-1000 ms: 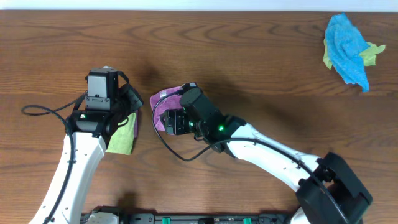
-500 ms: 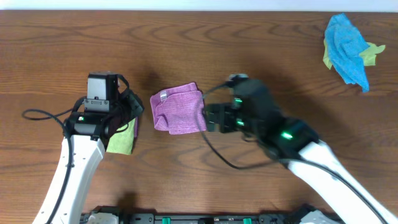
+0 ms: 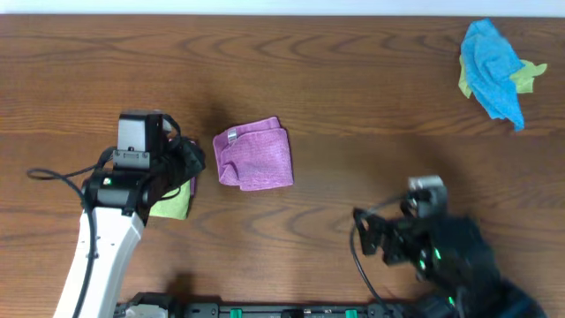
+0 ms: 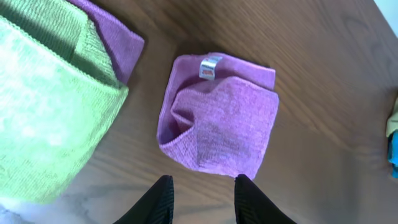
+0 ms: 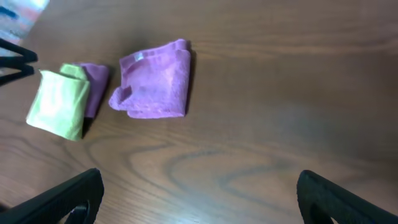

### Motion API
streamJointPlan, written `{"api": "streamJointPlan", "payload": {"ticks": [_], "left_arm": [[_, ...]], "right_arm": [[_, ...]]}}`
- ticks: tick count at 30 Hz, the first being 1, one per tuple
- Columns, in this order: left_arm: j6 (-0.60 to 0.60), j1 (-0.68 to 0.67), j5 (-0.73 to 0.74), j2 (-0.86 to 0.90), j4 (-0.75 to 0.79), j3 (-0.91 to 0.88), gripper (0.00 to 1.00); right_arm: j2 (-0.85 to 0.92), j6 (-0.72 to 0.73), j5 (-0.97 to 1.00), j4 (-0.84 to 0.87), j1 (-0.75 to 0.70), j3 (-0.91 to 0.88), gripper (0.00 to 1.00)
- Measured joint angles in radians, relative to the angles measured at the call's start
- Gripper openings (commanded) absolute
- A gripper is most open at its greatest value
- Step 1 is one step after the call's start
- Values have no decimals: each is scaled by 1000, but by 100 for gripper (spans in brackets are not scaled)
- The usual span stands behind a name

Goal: Fold the cloth

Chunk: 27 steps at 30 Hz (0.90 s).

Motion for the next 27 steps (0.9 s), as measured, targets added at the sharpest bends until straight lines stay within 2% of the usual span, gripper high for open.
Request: {"api": "streamJointPlan", "payload": {"ticks": [3, 8, 16, 22, 27], "left_arm": [[4, 0, 2, -36, -26, 1, 33], [14, 0, 2, -76, -67, 1, 33], [19, 0, 3, -157, -114, 1, 33], [18, 0, 18, -192, -156, 1, 33], [9, 0, 33, -202, -158, 1, 28]], "right_arm": [[-215, 24, 10, -4, 0, -115, 99], [-403, 38, 40, -55, 0, -184, 99], [-430, 41, 144, -59, 0, -194, 99], [-430, 41, 340, -72, 0, -194, 99], [-430, 41, 494, -95, 0, -194, 99]]}}
